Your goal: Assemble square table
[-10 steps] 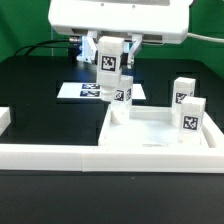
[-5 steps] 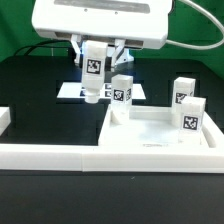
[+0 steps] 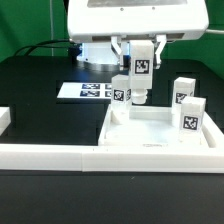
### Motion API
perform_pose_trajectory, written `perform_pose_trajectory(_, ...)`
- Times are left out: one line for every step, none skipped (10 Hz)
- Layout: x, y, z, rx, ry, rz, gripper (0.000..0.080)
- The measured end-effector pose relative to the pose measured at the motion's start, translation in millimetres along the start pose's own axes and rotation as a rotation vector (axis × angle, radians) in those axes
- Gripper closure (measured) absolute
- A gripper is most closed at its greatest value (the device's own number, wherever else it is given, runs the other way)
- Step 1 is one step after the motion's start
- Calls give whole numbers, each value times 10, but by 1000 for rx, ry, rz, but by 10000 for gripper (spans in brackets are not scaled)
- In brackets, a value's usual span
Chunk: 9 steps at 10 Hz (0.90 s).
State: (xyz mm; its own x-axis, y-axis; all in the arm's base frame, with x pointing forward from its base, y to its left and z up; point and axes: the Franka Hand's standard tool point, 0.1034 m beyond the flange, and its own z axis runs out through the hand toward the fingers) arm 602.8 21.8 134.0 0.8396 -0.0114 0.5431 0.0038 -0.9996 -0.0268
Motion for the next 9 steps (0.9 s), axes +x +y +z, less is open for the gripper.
perform_pose_trajectory(-8,3,4,0,-2,0,511)
perform_pose_trajectory(-11,2,7,0,-2,0,511)
perform_pose_trajectory(-45,100,28,-12,6,-35,511)
perform_pose_trajectory(-166,332,100,-32,1,-38,511)
perform_pose_trajectory(-235,419,172,-30,-15,-28,511)
perform_pose_trajectory(-288,457,254,-26,-24,-26,511)
perform_pose_trajectory(-308,482,301,-23,-32,-22,511)
perform_pose_trajectory(-295,508,309,-22,-38,-22,511)
perform_pose_trajectory(-289,483,311,-19,-37,-23,511)
